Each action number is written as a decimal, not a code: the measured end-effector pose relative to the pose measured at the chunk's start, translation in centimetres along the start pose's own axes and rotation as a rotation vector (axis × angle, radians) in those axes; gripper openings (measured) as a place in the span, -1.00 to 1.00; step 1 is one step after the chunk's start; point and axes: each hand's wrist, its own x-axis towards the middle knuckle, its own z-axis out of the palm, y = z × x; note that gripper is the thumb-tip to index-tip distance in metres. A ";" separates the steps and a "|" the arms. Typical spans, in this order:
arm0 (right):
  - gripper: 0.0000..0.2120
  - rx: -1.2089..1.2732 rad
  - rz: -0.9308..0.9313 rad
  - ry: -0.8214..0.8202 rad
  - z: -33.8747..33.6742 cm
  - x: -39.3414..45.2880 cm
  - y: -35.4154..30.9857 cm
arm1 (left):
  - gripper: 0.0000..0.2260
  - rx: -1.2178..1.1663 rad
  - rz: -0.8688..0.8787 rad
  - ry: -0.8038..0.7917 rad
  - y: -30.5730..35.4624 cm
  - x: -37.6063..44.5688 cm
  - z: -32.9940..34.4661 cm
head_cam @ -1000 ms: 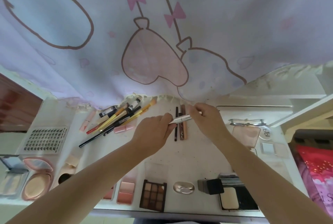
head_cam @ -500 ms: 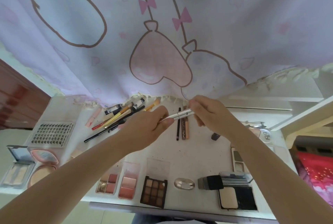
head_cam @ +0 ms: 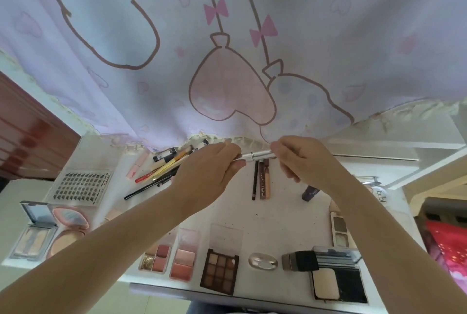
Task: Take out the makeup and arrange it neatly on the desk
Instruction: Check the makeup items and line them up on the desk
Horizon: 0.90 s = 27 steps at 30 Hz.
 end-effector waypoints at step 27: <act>-0.72 0.384 0.013 -0.027 0.9 0.7 1.8 | -0.47 0.047 0.002 0.114 -0.8 -0.6 2.3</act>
